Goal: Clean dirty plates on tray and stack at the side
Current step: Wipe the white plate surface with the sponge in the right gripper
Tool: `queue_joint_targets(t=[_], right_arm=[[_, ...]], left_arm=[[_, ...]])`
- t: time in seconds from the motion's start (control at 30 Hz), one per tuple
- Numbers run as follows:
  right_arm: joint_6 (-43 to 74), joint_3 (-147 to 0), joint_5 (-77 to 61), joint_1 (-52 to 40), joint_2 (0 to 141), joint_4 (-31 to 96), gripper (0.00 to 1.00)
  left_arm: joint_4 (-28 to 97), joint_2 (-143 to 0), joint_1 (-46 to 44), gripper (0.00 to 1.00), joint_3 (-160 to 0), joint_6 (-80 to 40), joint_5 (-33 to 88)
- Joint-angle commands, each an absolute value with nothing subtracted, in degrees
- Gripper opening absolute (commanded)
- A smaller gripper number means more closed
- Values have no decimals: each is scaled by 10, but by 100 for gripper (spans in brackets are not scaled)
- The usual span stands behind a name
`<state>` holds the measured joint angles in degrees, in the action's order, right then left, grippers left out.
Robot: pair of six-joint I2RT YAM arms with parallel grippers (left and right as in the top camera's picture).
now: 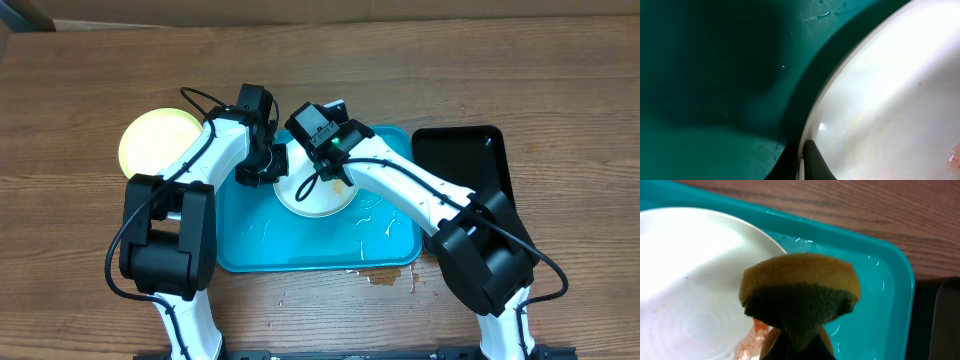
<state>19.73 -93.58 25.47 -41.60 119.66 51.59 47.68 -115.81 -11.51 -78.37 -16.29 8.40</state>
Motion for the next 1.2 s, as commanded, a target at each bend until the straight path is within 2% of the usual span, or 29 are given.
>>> queue_joint_targets(t=[0.0,0.5,1.17], right_arm=[[211,-928,254,-407,1198,511,4],[208,-910,106,-352,1235,479,4],[173,-909,81,-383,1270,498,4]], left_arm=[[480,-1174,-117,4,-773,-163,71],[481,-1174,-117,4,-773,-163,74],[481,-1174,-117,4,-773,-163,74]])
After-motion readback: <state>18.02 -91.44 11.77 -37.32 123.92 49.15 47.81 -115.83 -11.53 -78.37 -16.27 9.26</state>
